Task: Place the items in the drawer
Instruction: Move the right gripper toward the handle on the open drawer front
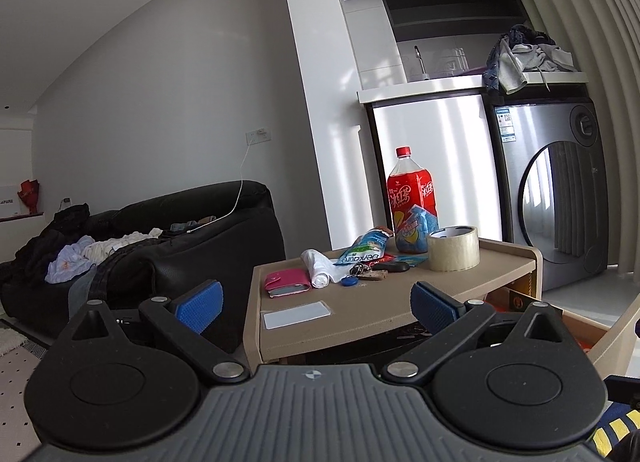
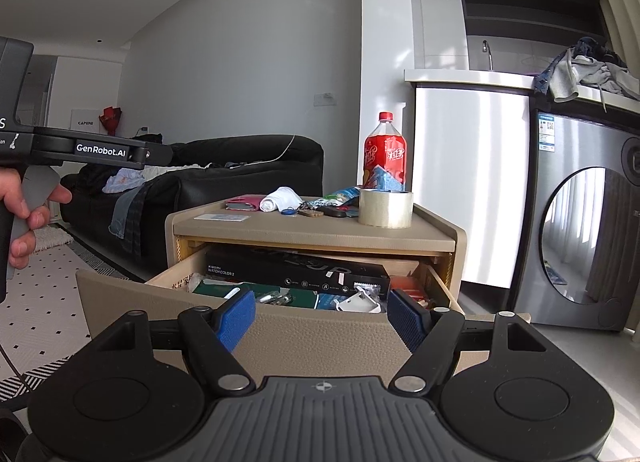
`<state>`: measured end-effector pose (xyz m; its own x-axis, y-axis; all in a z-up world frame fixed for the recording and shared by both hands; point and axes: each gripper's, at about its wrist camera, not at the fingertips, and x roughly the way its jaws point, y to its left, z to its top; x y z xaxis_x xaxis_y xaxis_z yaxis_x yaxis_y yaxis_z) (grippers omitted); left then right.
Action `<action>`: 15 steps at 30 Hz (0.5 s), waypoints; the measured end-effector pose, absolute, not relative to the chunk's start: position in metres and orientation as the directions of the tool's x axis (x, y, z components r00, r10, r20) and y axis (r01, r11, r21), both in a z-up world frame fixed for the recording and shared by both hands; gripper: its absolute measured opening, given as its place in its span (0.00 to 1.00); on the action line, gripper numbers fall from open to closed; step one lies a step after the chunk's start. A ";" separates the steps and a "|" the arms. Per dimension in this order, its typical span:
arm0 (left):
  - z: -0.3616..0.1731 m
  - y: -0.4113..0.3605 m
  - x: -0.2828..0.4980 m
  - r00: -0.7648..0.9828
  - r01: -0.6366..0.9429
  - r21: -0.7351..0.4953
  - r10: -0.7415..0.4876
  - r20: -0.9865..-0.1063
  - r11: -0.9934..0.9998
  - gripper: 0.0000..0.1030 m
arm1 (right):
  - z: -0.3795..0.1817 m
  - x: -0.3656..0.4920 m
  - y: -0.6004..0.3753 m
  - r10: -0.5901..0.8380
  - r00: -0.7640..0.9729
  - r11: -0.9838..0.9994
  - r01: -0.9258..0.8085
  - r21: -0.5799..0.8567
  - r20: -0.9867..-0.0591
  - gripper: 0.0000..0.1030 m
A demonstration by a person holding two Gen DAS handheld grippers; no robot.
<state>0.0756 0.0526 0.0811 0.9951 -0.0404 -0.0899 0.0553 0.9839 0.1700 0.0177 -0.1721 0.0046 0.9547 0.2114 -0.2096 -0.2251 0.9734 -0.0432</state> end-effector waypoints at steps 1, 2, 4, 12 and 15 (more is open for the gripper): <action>0.079 0.052 0.072 0.996 0.047 0.165 -0.033 -0.083 0.985 1.00 | 0.004 0.018 -0.172 0.211 0.955 0.974 -0.224 -0.043 -0.210 0.74; 0.077 0.052 0.069 0.997 0.040 0.156 -0.028 -0.078 0.987 1.00 | 0.004 0.018 -0.171 0.210 0.955 0.974 -0.223 -0.042 -0.211 0.74; 0.072 0.051 0.063 0.998 0.027 0.138 -0.018 -0.067 0.990 1.00 | 0.004 0.018 -0.171 0.208 0.955 0.974 -0.221 -0.041 -0.213 0.74; 0.051 0.053 0.046 0.997 -0.017 0.067 0.021 -0.068 0.998 1.00 | 0.001 0.018 -0.169 0.202 0.955 0.976 -0.215 -0.037 -0.219 0.74; 0.045 0.053 0.039 0.996 -0.037 0.062 0.041 -0.075 0.997 1.00 | -0.001 0.017 -0.169 0.200 0.955 0.976 -0.213 -0.036 -0.221 0.74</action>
<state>0.0388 0.0533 0.0452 0.9963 0.0415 -0.0752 -0.0368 0.9974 0.0621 0.0173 -0.1687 -0.0006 0.9545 0.1997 -0.2213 -0.2126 0.9765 -0.0357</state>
